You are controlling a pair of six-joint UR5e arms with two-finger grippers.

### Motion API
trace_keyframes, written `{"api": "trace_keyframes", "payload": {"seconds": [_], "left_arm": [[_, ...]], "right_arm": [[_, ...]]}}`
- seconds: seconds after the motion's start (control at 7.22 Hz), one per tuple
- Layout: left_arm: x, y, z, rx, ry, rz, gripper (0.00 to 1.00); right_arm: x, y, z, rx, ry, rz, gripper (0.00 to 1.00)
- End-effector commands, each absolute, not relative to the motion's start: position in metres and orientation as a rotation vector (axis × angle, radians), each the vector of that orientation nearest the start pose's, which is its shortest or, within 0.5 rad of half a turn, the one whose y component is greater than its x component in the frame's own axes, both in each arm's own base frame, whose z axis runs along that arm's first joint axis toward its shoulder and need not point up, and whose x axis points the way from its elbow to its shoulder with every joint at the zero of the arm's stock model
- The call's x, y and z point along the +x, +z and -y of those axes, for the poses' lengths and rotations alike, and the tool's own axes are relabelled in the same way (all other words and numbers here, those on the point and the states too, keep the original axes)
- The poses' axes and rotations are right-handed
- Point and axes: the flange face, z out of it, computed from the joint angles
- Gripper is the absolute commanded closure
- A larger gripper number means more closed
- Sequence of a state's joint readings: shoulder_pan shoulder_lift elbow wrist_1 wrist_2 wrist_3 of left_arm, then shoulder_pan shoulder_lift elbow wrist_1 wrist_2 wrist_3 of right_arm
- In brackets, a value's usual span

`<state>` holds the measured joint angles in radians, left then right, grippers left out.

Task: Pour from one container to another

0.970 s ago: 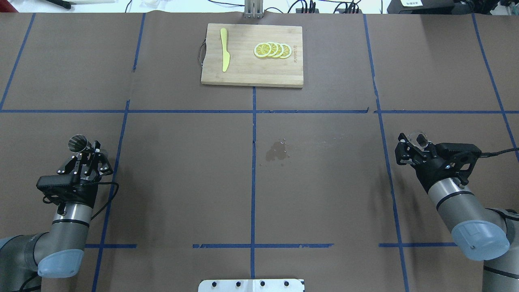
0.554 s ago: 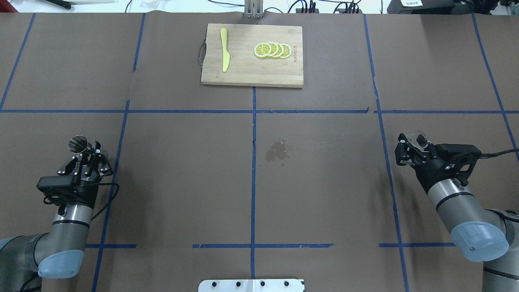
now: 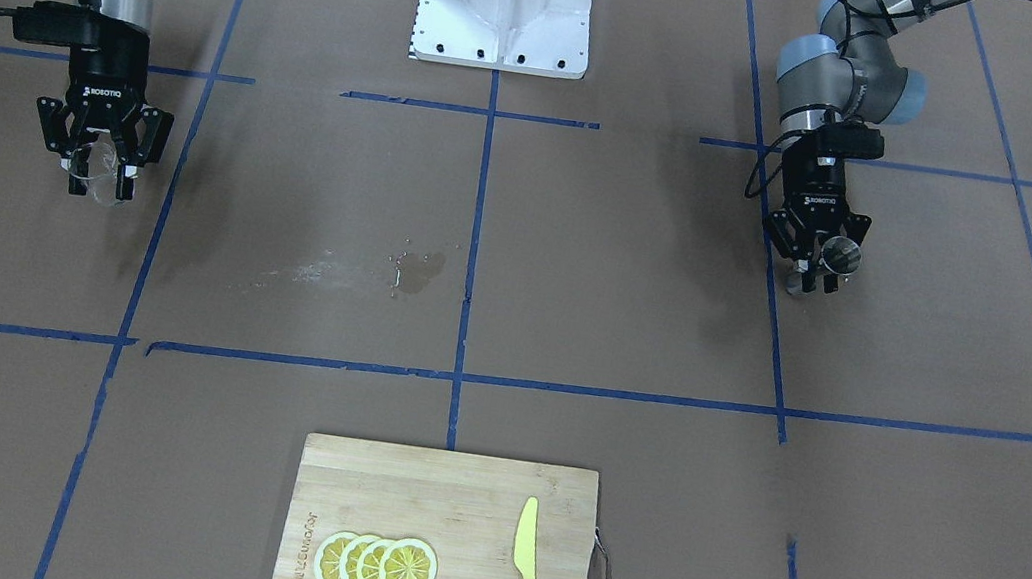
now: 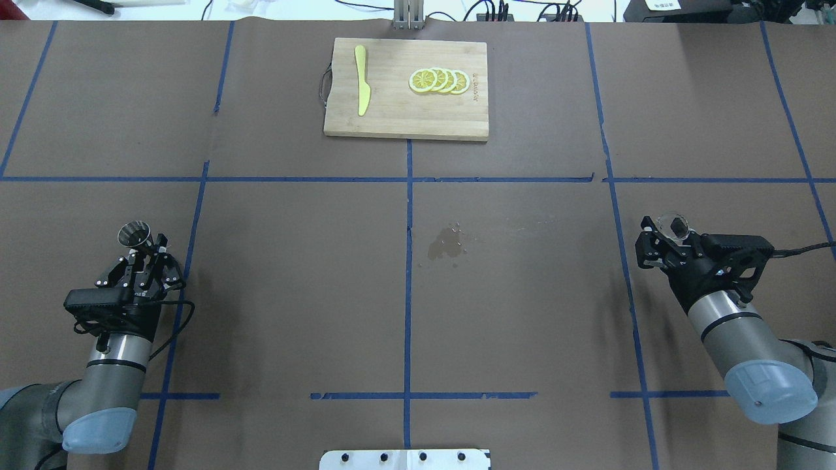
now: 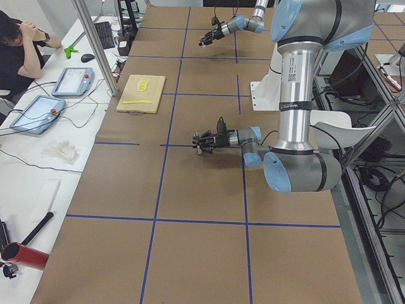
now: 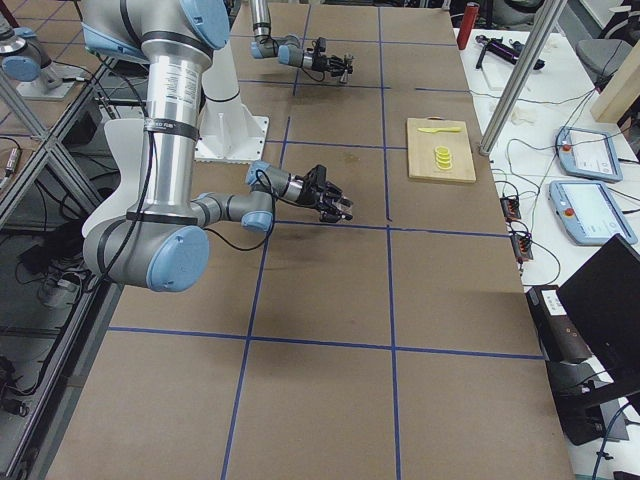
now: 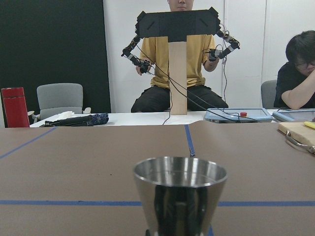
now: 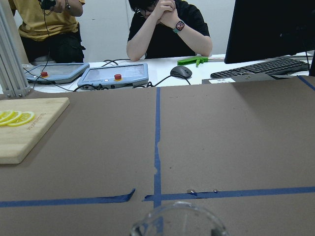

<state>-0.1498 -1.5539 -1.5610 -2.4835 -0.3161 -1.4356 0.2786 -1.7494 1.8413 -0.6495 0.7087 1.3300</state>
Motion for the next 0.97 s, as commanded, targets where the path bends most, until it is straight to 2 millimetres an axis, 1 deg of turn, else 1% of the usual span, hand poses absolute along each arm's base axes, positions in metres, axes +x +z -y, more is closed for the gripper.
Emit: {"api": "trace_keyframes", "payload": {"seconds": [0.0, 0.14, 0.28, 0.42, 0.55, 0.83], "left_arm": [[0.4352, 0.5403, 0.2926, 1.257, -0.557, -0.597, 0.64], [0.4361, 0.5401, 0.2918, 1.250, -0.552, -0.600, 0.63], [0.4361, 0.5401, 0.2918, 1.251, -0.549, -0.598, 0.56], [0.4362, 0.5401, 0.2917, 1.251, -0.543, -0.595, 0.32], [0.4360, 0.5386, 0.2917, 1.250, -0.546, -0.599, 0.00], [0.4350, 0.5321, 0.2917, 1.224, -0.521, -0.611, 0.00]], "right_arm": [[-0.3496, 0.4978, 0.3166, 1.007, 0.467, 0.707, 1.00], [-0.3499, 0.4978, 0.3161, 1.008, 0.466, 0.708, 1.00], [-0.3504, 0.4978, 0.3156, 1.007, 0.465, 0.708, 1.00], [-0.3504, 0.4978, 0.3156, 1.007, 0.465, 0.708, 1.00], [-0.3505, 0.4983, 0.3154, 1.012, 0.466, 0.705, 1.00], [-0.3543, 0.4973, 0.3100, 1.025, 0.462, 0.705, 1.00]]}}
